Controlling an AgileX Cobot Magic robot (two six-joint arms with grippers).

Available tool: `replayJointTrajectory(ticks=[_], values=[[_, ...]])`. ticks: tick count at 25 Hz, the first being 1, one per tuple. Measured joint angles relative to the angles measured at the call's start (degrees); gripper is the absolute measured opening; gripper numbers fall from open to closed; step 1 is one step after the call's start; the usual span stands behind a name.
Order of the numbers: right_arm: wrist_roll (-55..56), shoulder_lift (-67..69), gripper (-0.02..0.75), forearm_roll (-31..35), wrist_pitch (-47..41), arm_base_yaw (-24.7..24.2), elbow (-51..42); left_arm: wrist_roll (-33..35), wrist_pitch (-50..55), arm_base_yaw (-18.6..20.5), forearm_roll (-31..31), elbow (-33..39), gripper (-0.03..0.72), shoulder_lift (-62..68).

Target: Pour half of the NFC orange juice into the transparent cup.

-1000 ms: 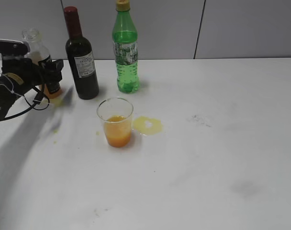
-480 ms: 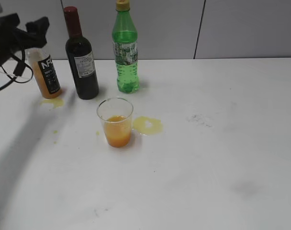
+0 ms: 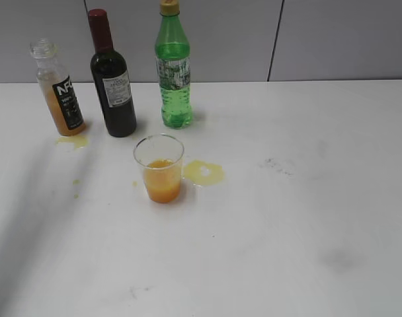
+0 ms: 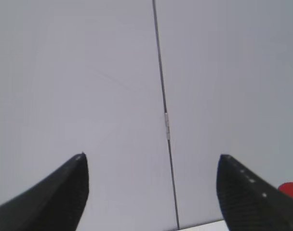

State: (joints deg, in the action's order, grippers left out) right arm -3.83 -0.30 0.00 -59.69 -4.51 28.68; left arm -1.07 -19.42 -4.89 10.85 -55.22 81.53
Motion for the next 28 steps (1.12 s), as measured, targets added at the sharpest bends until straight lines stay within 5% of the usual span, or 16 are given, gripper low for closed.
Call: replayJointTrajectory(ticks=[5, 11, 15, 22, 28], values=[[0.0, 0.0, 0.571, 0.0, 0.0, 0.0, 0.0, 0.0, 17.6, 0.0, 0.1, 0.0, 0.612, -16.9], [0.0, 0.0, 0.571, 0.0, 0.0, 0.0, 0.0, 0.0, 64.6, 0.0, 1.6, 0.0, 0.592, -44.1], [0.0, 0.0, 0.571, 0.0, 0.0, 0.0, 0.0, 0.0, 84.9, 0.0, 3.5, 0.0, 0.59, -57.6], [0.0, 0.0, 0.571, 0.0, 0.0, 0.0, 0.0, 0.0, 89.2, 0.0, 1.0, 0.3, 0.589, -78.1], [0.0, 0.0, 0.571, 0.0, 0.1, 0.0, -0.1, 4.1, 89.6, 0.0, -5.3, 2.2, 0.588, -82.1]])
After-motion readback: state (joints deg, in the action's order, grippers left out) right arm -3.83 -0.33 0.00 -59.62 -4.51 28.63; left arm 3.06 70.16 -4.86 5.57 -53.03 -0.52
